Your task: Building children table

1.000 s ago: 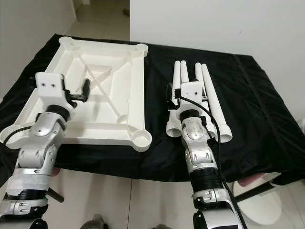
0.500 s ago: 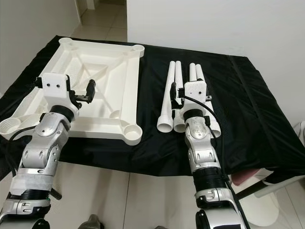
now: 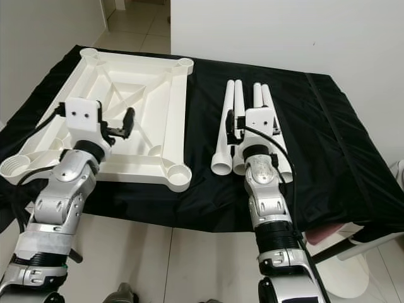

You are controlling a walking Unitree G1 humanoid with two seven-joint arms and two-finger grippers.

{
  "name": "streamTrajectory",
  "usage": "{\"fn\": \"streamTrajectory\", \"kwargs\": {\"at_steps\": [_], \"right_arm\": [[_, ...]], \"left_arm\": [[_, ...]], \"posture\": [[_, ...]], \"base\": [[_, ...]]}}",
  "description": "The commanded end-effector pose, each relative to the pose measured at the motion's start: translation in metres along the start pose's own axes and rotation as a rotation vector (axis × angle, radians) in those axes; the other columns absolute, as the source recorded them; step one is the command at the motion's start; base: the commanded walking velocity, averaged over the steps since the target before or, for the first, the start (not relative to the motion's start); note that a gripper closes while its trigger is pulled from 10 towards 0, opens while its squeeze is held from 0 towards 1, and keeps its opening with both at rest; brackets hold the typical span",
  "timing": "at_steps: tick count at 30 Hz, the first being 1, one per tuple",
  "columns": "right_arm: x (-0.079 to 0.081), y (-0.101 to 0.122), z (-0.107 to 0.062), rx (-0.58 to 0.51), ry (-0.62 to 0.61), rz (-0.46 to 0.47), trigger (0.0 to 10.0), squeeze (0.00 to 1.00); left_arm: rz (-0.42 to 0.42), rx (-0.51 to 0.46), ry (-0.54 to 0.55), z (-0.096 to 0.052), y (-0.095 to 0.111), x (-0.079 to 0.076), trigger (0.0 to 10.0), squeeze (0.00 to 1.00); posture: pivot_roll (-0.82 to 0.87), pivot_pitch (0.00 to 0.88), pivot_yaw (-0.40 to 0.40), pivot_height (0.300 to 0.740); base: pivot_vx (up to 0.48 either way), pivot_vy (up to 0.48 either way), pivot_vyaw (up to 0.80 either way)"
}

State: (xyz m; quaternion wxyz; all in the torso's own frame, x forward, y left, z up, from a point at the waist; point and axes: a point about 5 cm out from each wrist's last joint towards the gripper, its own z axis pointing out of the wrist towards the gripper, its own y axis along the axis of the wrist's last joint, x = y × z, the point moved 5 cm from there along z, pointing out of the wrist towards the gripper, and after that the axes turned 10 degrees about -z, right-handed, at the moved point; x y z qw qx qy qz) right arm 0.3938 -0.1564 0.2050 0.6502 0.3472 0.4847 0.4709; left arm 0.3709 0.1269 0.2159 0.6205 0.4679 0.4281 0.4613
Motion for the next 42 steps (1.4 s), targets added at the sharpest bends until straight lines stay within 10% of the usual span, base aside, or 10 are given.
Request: {"fn": "streamTrajectory", "kwargs": {"at_steps": [1, 3, 4, 6, 7, 12, 23, 42], "right_arm": [[0.0, -0.006, 0.002, 0.035, -0.003, 0.013, 10.0, 1.0], [0.001, -0.007, 0.004, 0.05, -0.001, 0.018, 10.0, 1.0], [0.005, -0.01, 0.006, 0.071, 0.019, 0.028, 10.0, 0.52], [0.005, -0.01, 0.006, 0.071, 0.019, 0.028, 10.0, 0.52], [0.026, -0.021, 0.008, 0.146, 0.124, 0.035, 10.0, 0.0], [0.051, -0.027, 0.006, 0.177, 0.238, 0.038, 10.0, 0.0], [0.033, -0.052, 0.002, 0.315, 0.091, 0.162, 10.0, 0.0], [0.062, -0.089, -0.036, 0.507, 0.193, 0.246, 10.0, 0.0]], "left_arm": [[0.023, 0.055, -0.183, -0.003, -0.007, -0.023, 10.0, 0.0], [0.031, 0.072, -0.212, -0.004, -0.01, -0.029, 10.0, 0.0], [0.046, 0.086, -0.233, -0.005, -0.012, -0.033, 10.0, 0.0], [0.046, 0.086, -0.233, -0.005, -0.012, -0.033, 10.0, 0.0], [0.062, 0.106, -0.286, -0.007, -0.015, -0.041, 10.0, 0.0], [0.077, 0.11, -0.327, -0.009, -0.016, -0.046, 10.0, 0.0], [0.08, 0.127, -0.304, -0.018, -0.02, -0.041, 10.0, 0.0], [0.089, 0.132, -0.302, -0.02, -0.02, -0.038, 10.0, 0.0]], "posture": [[0.17, 0.032, -0.039, 0.74], [0.17, 0.032, -0.04, 0.74], [0.17, 0.032, -0.04, 0.74], [0.17, 0.032, -0.04, 0.74], [0.16, 0.028, -0.038, 0.74], [0.17, 0.025, -0.045, 0.74], [0.18, 0.023, -0.06, 0.74], [0.18, 0.0, -0.059, 0.74]], "base": [[0.0, 0.0, 0.0], [0.0, 0.0, 0.0], [0.0, 0.0, 0.0], [0.0, 0.0, 0.0], [0.0, 0.0, 0.0], [0.0, 0.0, 0.0], [0.0, 0.0, 0.0], [0.0, 0.0, 0.0]]}}
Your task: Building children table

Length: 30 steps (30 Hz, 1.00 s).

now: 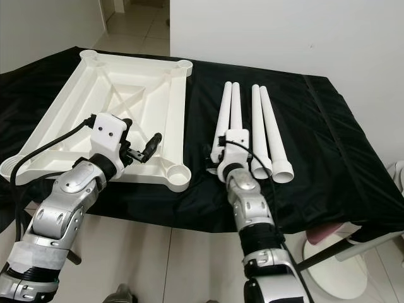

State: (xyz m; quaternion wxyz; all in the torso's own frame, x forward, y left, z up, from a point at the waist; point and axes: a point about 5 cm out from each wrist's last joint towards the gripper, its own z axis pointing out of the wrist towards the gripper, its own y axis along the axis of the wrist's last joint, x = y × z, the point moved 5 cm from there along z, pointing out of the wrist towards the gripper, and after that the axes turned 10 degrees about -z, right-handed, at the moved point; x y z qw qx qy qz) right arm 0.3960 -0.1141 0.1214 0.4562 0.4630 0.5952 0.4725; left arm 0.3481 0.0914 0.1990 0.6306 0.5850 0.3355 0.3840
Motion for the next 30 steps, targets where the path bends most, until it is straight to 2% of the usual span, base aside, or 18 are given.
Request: {"fn": "streamTrajectory", "kwargs": {"at_steps": [1, 5, 12, 21, 22, 23, 24, 25, 26, 30], "right_arm": [[-0.014, -0.031, -0.006, 0.119, -0.084, 0.073, 10.0, 0.0], [-0.034, -0.035, -0.01, 0.126, -0.196, 0.11, 10.0, 0.0], [-0.038, -0.04, -0.013, 0.139, -0.204, 0.115, 10.0, 0.0], [-0.03, -0.043, -0.013, 0.156, -0.144, 0.083, 10.0, 0.0], [-0.03, -0.042, -0.012, 0.148, -0.14, 0.081, 5.0, 0.0], [-0.03, -0.042, -0.012, 0.148, -0.14, 0.081, 5.0, 0.0], [-0.029, -0.04, -0.011, 0.134, -0.131, 0.076, 1.1, 0.0], [-0.029, -0.04, -0.011, 0.134, -0.131, 0.076, 1.1, 0.0], [-0.029, -0.037, -0.01, 0.117, -0.126, 0.066, 0.3, 0.0], [-0.029, -0.032, -0.007, 0.083, -0.114, 0.044, 0.0, 0.0]], "left_arm": [[0.005, 0.015, 0.003, -0.001, -0.003, -0.001, 10.0, 0.0], [0.0, 0.012, 0.007, -0.001, -0.002, -0.001, 10.0, 0.0], [-0.005, 0.011, 0.008, -0.001, -0.003, -0.002, 10.0, 0.0], [-0.01, 0.012, 0.006, 0.0, -0.003, -0.003, 10.0, 0.0], [-0.013, 0.012, 0.008, 0.0, -0.003, -0.003, 10.0, 0.0], [-0.013, 0.012, 0.008, 0.0, -0.003, -0.003, 10.0, 0.0], [-0.013, 0.012, 0.01, 0.0, -0.003, -0.002, 10.0, 0.0], [-0.013, 0.012, 0.01, 0.0, -0.003, -0.002, 10.0, 0.0], [-0.013, 0.012, 0.012, 0.0, -0.003, -0.002, 10.0, 0.0], [-0.012, 0.013, 0.015, 0.001, -0.003, -0.002, 10.0, 0.0]], "posture": [[0.18, 0.0, -0.06, 0.74], [0.18, 0.0, -0.064, 0.74], [0.18, 0.0, -0.063, 0.74], [0.17, 0.0, -0.059, 0.74], [0.17, 0.0, -0.058, 0.74], [0.17, 0.0, -0.058, 0.74], [0.17, 0.0, -0.058, 0.74], [0.17, 0.0, -0.058, 0.74], [0.17, 0.0, -0.056, 0.74], [0.17, 0.0, -0.056, 0.74]], "base": [[0.0, 0.0, 0.0], [0.0, 0.0, 0.0], [0.0, 0.0, 0.0], [0.0, 0.0, 0.0], [0.0, 0.0, 0.0], [0.0, 0.0, 0.0], [0.0, 0.0, 0.0], [0.0, 0.0, 0.0], [0.0, 0.0, 0.0], [0.0, 0.0, 0.0]]}}
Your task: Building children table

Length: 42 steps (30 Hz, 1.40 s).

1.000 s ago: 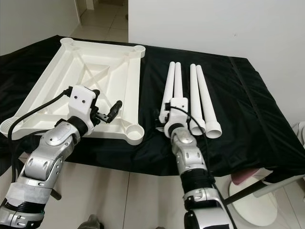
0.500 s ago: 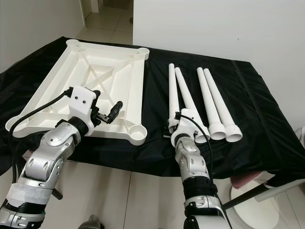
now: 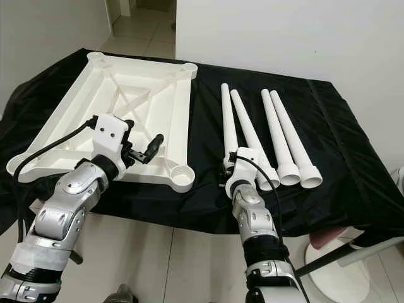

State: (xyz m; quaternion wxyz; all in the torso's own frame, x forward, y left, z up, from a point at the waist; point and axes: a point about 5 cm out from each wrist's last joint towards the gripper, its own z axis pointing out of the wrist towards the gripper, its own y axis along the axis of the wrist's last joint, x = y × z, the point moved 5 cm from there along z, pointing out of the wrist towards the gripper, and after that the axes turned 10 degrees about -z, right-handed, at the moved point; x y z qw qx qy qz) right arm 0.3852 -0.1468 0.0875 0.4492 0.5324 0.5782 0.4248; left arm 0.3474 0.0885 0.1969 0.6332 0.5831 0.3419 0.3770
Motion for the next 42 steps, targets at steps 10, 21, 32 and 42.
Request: {"fn": "streamTrajectory", "kwargs": {"at_steps": [10, 21, 32, 42], "right_arm": [[-0.003, 0.042, 0.004, -0.223, 0.013, -0.051, 10.0, 0.0], [0.011, 0.094, -0.032, -0.616, 0.139, -0.128, 10.0, 0.0], [0.034, 0.087, -0.047, -0.703, 0.278, -0.287, 10.0, 0.0], [0.05, 0.081, -0.054, -0.736, 0.353, -0.352, 10.0, 0.0]], "left_arm": [[0.001, 0.022, -0.019, 0.004, -0.003, -0.006, 10.0, 0.0], [-0.179, 0.05, -0.322, 0.012, 0.007, -0.049, 10.0, 0.0], [-0.467, 0.097, -0.523, 0.028, 0.035, -0.065, 10.0, 0.0], [-0.755, 0.103, -0.593, 0.044, 0.074, -0.059, 10.0, 0.0]], "posture": [[0.18, 0.013, -0.057, 0.74], [0.17, 0.02, -0.047, 0.74], [0.15, 0.017, -0.021, 0.74], [0.15, 0.013, -0.016, 0.74]], "base": [[0.0, 0.0, 0.0], [0.0, 0.0, 0.0], [0.0, 0.0, 0.0], [0.0, 0.0, 0.0]]}}
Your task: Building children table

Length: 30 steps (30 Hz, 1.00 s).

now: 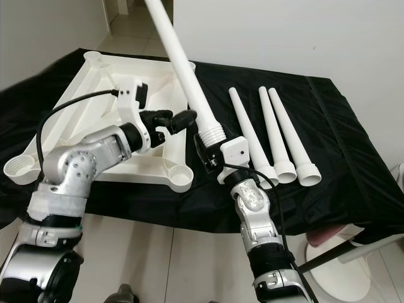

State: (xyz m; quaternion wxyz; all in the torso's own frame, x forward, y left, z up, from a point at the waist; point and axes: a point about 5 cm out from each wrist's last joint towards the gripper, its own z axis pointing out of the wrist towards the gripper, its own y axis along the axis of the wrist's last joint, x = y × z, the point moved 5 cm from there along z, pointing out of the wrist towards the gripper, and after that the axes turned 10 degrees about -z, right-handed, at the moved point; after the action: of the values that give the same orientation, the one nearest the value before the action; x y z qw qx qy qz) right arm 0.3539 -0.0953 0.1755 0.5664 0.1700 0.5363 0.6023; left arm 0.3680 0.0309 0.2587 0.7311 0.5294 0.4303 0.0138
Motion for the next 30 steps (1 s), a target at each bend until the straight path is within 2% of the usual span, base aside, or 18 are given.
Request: {"fn": "streamTrajectory", "kwargs": {"at_steps": [1, 6, 11, 16, 18, 23, 25, 30], "right_arm": [[0.007, 0.004, -0.001, -0.03, 0.039, -0.03, 10.0, 0.0], [0.015, 0.004, -0.001, -0.043, 0.072, -0.047, 10.0, 0.0], [0.021, 0.005, -0.003, -0.052, 0.085, -0.054, 10.0, 0.0], [0.023, 0.004, -0.004, -0.052, 0.093, -0.06, 10.0, 0.0], [0.025, 0.003, -0.006, -0.051, 0.099, -0.066, 10.0, 0.0], [0.026, 0.003, -0.006, -0.05, 0.101, -0.068, 10.0, 0.0], [0.028, 0.002, -0.008, -0.047, 0.108, -0.07, 10.0, 0.0], [0.03, 0.0, -0.009, -0.044, 0.111, -0.074, 10.0, 0.0]], "left_arm": [[-0.075, 0.038, -0.245, 0.002, 0.003, -0.026, 10.0, 0.0], [-0.129, 0.023, -0.227, 0.01, 0.014, -0.022, 10.0, 0.0], [-0.146, 0.043, -0.132, 0.019, 0.019, -0.007, 10.0, 0.0], [-0.126, 0.063, -0.081, 0.021, 0.019, 0.001, 10.0, 0.0], [-0.124, 0.046, -0.019, 0.023, 0.027, 0.01, 10.0, 0.0], [-0.13, 0.034, 0.001, 0.024, 0.031, 0.013, 10.0, 0.0], [-0.155, -0.005, 0.048, 0.025, 0.049, 0.019, 10.0, 0.0], [-0.157, -0.057, 0.089, 0.025, 0.069, 0.023, 10.0, 0.0]], "posture": [[0.15, 0.013, -0.016, 0.74], [0.15, 0.014, -0.02, 0.74], [0.15, 0.015, -0.018, 0.74], [0.14, 0.014, -0.014, 0.74], [0.14, 0.012, -0.009, 0.74], [0.14, 0.012, -0.009, 0.74], [0.15, 0.007, -0.008, 0.74], [0.15, 0.004, -0.005, 0.74]], "base": [[0.0, 0.0, 0.0], [0.0, 0.0, 0.0], [0.0, 0.0, 0.0], [0.0, 0.0, 0.0], [0.0, 0.0, 0.0], [0.0, 0.0, 0.0], [0.0, 0.0, 0.0], [0.0, 0.0, 0.0]]}}
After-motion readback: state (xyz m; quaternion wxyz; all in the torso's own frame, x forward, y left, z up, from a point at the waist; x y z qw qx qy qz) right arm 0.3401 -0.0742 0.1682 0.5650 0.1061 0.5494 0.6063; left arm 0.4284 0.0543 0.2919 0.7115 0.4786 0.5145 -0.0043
